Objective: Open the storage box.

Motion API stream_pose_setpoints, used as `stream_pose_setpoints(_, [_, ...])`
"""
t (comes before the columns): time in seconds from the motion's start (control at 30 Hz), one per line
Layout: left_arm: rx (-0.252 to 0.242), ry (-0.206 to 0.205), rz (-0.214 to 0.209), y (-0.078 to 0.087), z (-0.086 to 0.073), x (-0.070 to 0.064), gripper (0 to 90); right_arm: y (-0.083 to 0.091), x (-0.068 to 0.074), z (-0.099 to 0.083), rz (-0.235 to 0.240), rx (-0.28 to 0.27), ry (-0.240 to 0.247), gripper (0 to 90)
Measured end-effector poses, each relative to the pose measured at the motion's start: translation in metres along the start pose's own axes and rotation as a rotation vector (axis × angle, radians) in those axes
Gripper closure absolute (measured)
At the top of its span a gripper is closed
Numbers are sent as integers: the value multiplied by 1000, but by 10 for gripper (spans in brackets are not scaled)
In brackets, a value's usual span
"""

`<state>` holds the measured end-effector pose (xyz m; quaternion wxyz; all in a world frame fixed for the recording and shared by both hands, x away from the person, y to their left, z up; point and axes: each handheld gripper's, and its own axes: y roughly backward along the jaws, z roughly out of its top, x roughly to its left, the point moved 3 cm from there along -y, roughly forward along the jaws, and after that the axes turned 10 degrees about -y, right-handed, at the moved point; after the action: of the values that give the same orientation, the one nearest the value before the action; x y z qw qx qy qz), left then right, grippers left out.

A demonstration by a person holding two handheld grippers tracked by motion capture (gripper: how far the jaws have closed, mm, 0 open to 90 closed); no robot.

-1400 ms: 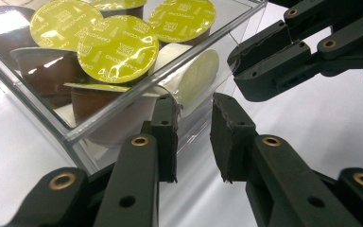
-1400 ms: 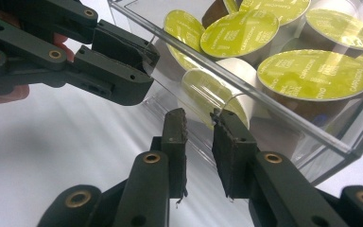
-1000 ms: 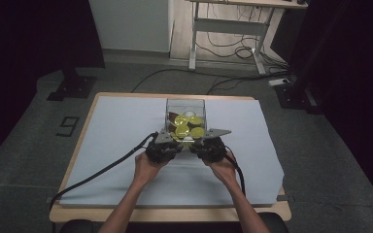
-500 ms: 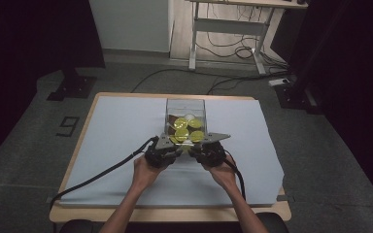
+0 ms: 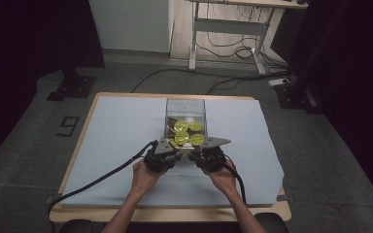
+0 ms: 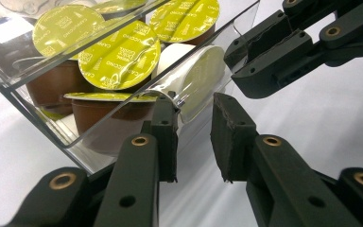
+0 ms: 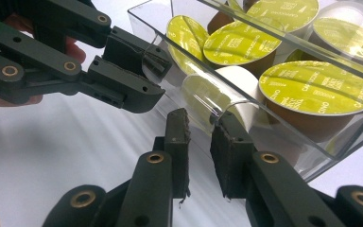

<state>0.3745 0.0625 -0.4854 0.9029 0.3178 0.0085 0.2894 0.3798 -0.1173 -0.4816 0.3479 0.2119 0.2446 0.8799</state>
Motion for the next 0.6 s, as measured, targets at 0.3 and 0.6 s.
stream_pose_setpoints(0.3, [8, -11, 10, 4, -1, -9, 717, 5, 5, -4, -13, 11, 3, 769])
stream_pose_setpoints(0.6, [-32, 32, -11, 10, -7, -10, 731, 7, 10, -8, -1, 18, 4, 785])
